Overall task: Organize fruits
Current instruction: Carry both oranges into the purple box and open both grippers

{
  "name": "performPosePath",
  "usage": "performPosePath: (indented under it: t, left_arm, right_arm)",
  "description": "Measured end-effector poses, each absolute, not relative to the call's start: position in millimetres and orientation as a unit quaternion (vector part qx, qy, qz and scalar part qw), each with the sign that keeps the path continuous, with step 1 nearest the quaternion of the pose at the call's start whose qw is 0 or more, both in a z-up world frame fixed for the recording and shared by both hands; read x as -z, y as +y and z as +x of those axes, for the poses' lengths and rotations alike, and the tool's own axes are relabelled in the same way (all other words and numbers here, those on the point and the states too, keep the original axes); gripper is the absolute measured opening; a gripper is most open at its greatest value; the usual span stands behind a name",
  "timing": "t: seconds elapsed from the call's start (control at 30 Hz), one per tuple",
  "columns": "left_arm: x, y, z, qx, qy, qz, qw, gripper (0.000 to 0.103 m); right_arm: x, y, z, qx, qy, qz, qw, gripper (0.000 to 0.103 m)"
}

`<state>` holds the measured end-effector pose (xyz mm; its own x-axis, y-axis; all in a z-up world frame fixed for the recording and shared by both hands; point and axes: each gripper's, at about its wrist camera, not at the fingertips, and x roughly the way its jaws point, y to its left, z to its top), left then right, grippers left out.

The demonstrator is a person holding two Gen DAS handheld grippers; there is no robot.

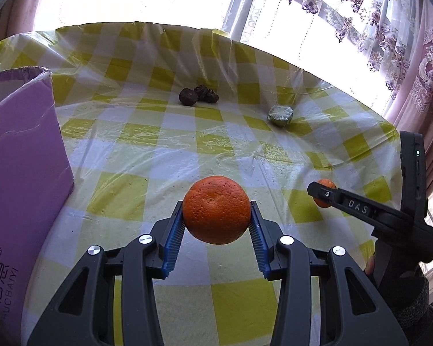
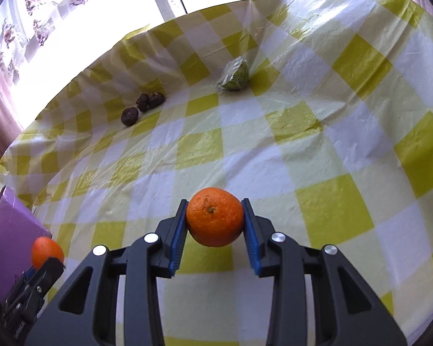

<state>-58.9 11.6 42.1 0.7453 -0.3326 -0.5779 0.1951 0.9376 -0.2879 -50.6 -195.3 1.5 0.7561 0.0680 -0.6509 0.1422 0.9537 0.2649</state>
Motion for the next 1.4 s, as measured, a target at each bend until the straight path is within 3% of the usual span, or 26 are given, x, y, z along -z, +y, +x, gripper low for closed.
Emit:
performPosePath:
  t: [0.43, 0.83, 1.13, 1.4]
  left_arm:
    - [-43.5, 38.1, -118.9, 0.106, 0.315, -0.105, 0.937, 0.042]
    - [-85.0, 69.8, -184.0, 0.062, 0.224, -0.090, 0.968, 0.042]
    - [-134.0, 98.6, -247.3, 0.008, 0.102, -0.072, 0.992, 0.042]
    - [-152.0, 144.8, -280.6, -0.081, 0.046, -0.091, 0.992, 0.042]
  right_arm:
    - [-0.7, -121.5, -106.9, -0.045, 0.357, 0.089, 0.929, 0.037]
    - [-9.4, -76.0, -129.0, -0.130, 0.354, 0.096, 0.921, 0.037]
    - [-61.7, -16.9, -164.7, -0.220, 0.280, 0.063, 0.932, 0.037]
    - [-107.4, 46.2, -192.2, -0.288, 0.191, 0.008, 0.938, 0.037]
